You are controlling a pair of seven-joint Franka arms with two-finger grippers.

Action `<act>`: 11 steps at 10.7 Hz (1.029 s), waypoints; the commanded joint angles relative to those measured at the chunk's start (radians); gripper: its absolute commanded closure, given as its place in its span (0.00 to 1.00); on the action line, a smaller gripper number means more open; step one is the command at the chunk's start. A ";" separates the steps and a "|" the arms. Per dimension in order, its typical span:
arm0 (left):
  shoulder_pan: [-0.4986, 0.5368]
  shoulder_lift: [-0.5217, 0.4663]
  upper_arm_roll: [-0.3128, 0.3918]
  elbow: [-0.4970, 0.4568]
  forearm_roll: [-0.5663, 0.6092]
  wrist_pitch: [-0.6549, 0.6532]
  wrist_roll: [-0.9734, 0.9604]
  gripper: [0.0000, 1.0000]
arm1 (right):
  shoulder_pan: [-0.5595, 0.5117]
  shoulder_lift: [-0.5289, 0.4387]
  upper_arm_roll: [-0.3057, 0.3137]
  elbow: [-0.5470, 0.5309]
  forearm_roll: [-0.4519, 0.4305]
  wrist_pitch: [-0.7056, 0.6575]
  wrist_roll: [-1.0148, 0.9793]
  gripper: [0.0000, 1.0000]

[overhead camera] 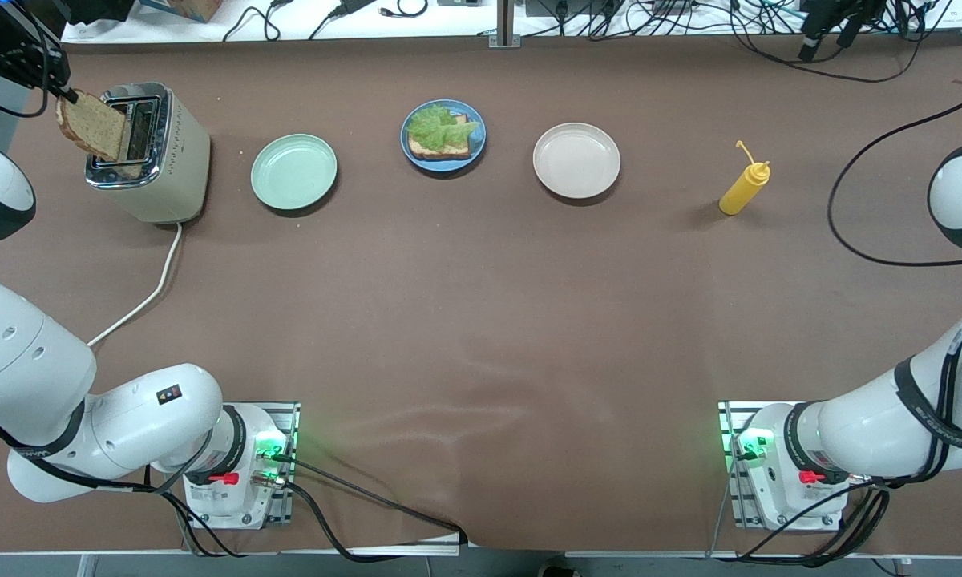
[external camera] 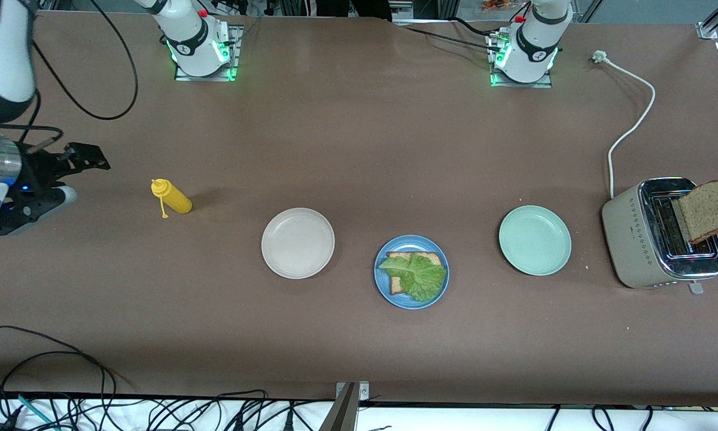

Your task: Make sandwich in blue plate with both arms

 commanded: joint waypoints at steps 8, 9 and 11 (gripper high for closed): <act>-0.166 -0.057 -0.002 0.071 0.000 -0.198 0.009 1.00 | 0.006 -0.275 0.017 -0.411 -0.065 0.271 0.386 0.00; -0.184 -0.056 -0.002 0.071 -0.035 -0.211 0.000 1.00 | 0.000 -0.255 0.013 -0.384 -0.065 0.265 0.383 0.00; -0.233 -0.048 -0.002 0.068 -0.100 -0.253 -0.072 1.00 | -0.005 -0.246 0.009 -0.382 -0.064 0.262 0.391 0.00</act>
